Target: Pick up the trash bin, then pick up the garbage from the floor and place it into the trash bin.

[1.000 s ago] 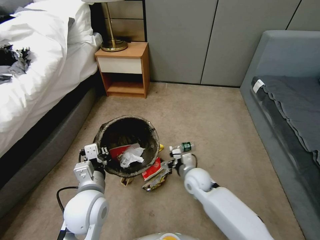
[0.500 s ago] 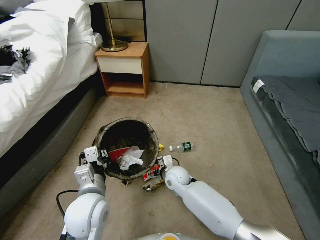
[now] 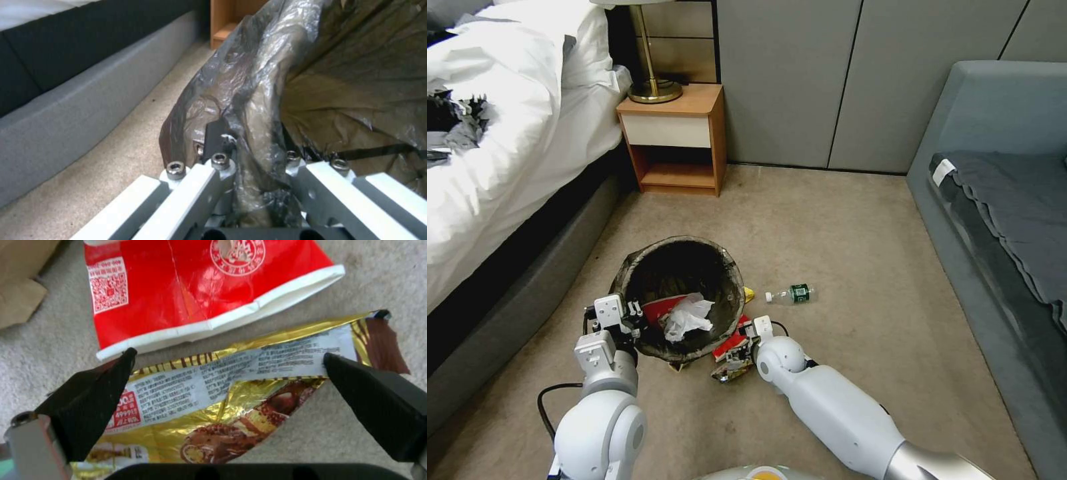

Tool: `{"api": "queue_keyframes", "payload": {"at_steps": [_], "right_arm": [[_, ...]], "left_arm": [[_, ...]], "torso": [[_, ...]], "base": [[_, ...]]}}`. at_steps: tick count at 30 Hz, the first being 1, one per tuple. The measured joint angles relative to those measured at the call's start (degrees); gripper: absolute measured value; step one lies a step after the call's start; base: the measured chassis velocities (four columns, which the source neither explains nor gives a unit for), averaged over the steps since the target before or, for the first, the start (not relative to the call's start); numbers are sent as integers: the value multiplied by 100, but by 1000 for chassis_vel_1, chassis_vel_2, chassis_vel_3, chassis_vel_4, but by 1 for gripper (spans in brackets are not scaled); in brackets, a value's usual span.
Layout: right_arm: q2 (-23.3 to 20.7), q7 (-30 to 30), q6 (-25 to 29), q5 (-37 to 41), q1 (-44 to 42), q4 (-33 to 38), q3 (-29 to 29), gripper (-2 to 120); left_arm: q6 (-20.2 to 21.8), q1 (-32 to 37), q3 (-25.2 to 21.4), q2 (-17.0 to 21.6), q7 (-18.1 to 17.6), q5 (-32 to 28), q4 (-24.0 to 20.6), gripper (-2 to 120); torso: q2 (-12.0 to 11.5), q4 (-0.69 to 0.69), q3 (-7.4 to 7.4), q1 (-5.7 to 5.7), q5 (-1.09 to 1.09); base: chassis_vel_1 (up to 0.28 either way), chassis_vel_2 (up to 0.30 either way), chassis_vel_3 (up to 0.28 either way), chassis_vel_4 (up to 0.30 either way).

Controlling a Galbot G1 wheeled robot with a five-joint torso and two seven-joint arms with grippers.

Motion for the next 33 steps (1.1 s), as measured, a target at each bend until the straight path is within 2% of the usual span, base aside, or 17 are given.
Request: {"api": "queue_keyframes", "payload": {"at_steps": [16, 25, 33], "right_arm": [[81, -190, 141, -364, -274, -227, 203, 100], [151, -456, 393, -783, -340, -449, 357, 80], [159, -537, 518, -943, -353, -520, 399, 76]], "left_arm": [[0, -2, 20, 5, 3, 9, -2, 2], [-10, 31, 23, 3, 6, 20, -3, 2], [-16, 27, 47, 4, 7, 34, -4, 2]], "torso": [[0, 0, 0, 0, 0], [5, -4, -3, -2, -4], [3, 2, -2, -2, 2]], "base": [[0, 0, 0, 0], [0, 0, 0, 0], [0, 0, 0, 0]]}}
